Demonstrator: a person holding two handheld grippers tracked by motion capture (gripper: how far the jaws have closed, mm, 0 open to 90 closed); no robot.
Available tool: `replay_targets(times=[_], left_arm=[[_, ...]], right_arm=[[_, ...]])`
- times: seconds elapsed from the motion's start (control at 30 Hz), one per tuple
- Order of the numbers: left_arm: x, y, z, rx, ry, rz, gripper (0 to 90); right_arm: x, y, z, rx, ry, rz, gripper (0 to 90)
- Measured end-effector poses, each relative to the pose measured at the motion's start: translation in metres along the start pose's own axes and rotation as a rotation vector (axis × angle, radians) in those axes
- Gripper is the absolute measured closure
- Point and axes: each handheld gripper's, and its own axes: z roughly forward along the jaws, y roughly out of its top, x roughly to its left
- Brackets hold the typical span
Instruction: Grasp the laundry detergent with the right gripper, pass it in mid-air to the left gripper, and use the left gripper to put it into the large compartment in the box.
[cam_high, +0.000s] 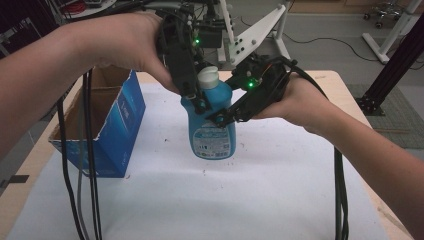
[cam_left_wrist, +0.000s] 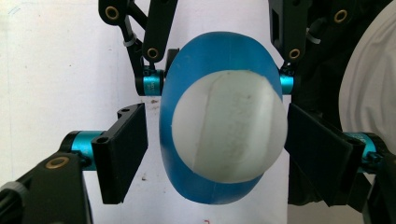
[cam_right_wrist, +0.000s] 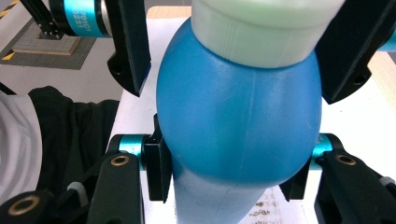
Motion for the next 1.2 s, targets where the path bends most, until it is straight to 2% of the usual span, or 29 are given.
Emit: replay_targets(times=[0.07, 0.1, 0.17, 0.2, 0.43, 0.6, 0.73, 0.8, 1.17, 1.2], left_arm=[[-0.0003, 0.0005, 0.0008, 0.001, 0.004, -0.003, 23.0], [0.0008, 0.0008, 0.0005, 0.012, 0.007, 0.012, 23.0], [0.0001, 0.0013, 0.0022, 0.011, 0.007, -0.003, 23.0], [0.0010, 0.0016, 0.0022, 0.022, 0.010, 0.005, 23.0], [0.0006, 0.0029, 0.0044, 0.020, 0.005, -0.005, 27.1], [0.0006, 0.0038, 0.0061, 0.029, -0.003, 0.002, 28.0], [0.0007, 0.0033, 0.0073, 0.023, -0.008, -0.002, 29.6], [0.0010, 0.0031, 0.0073, 0.025, -0.008, 0.000, 31.7], [0.0008, 0.0037, 0.0073, 0.020, -0.006, -0.008, 34.2], [-0.0001, 0.0038, 0.0079, 0.007, -0.012, -0.027, 34.2]], right_arm=[[-0.0005, -0.0001, -0.0001, -0.004, 0.002, -0.001, 47.0], [-0.0005, -0.0001, -0.0001, -0.004, 0.001, 0.005, 47.0], [-0.0013, -0.0002, 0.0005, -0.011, 0.001, -0.007, 47.0], [-0.0018, -0.0004, 0.0005, -0.011, 0.000, -0.008, 47.0], [-0.0012, -0.0008, -0.0010, -0.008, -0.004, 0.004, 47.0], [-0.0027, -0.0006, -0.0001, -0.020, -0.005, -0.017, 47.0], [-0.0004, -0.0005, -0.0019, -0.008, -0.005, 0.010, 47.0], [-0.0008, -0.0004, -0.0010, -0.013, -0.010, -0.002, 47.0], [-0.0002, -0.0002, -0.0016, -0.011, -0.011, -0.001, 47.0], [-0.0002, -0.0003, -0.0016, -0.013, -0.012, -0.004, 47.0]])
